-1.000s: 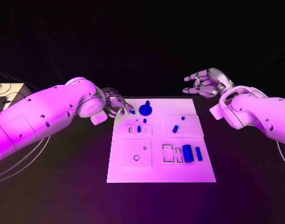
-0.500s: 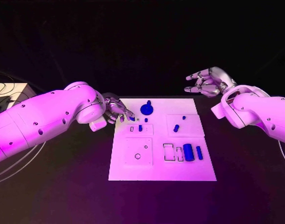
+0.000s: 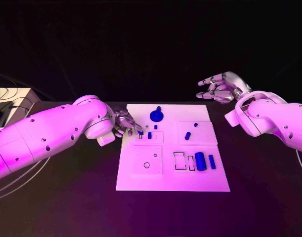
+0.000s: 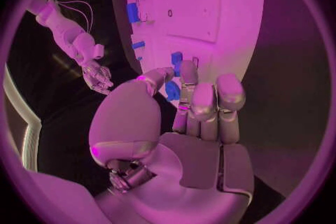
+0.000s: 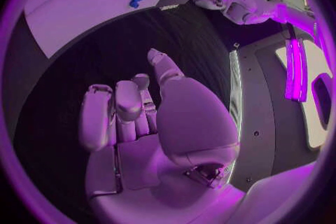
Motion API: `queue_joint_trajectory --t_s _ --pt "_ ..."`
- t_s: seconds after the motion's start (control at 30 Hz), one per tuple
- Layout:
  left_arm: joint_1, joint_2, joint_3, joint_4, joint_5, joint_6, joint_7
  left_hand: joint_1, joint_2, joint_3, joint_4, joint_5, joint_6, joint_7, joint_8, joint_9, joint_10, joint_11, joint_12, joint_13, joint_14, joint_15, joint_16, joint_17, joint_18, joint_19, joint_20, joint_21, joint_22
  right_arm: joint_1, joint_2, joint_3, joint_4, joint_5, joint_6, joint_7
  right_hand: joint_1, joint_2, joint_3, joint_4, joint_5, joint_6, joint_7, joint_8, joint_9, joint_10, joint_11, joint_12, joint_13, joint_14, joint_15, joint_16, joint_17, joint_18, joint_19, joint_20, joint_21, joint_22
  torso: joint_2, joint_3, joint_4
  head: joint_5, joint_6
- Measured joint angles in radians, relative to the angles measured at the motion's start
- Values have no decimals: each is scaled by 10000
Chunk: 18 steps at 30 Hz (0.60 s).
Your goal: Assemble the parts on the task board
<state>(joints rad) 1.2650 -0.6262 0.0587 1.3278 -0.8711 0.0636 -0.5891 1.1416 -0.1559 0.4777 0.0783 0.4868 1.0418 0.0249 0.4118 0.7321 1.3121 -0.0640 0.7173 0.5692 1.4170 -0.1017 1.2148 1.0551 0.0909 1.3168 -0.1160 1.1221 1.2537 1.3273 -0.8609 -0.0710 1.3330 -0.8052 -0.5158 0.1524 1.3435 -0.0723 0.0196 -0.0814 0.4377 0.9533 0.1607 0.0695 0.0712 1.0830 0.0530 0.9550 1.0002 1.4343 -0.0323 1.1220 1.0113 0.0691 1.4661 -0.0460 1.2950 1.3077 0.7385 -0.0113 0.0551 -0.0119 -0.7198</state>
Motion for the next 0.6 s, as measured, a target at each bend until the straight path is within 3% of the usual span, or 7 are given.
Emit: queue_joint_trajectory --t_s 0.27,0.6 --pt "-164 117 -114 -42 -319 -101 -10 12 -8 29 29 -4 -1 0 -52 67 3 4 0 27 0 0 0 -1 -1 0 1 0 -1 -6 -3 0 10 5 5 3 0 0 0 0 0 9 -13 0 0 11 11 0 0 0 0 0 0 0 0 0 0 -1 23 -1 -3 -14 -16" --pt "-199 154 -112 -95 -741 -221 -2 53 -37 29 29 -27 -2 0 -56 77 15 18 0 27 0 1 0 -2 -2 -1 1 0 -2 -7 -12 0 19 15 19 8 0 0 -43 43 0 7 34 0 0 13 13 0 -1 0 0 0 0 0 0 0 0 -2 27 -1 -3 -30 -57"
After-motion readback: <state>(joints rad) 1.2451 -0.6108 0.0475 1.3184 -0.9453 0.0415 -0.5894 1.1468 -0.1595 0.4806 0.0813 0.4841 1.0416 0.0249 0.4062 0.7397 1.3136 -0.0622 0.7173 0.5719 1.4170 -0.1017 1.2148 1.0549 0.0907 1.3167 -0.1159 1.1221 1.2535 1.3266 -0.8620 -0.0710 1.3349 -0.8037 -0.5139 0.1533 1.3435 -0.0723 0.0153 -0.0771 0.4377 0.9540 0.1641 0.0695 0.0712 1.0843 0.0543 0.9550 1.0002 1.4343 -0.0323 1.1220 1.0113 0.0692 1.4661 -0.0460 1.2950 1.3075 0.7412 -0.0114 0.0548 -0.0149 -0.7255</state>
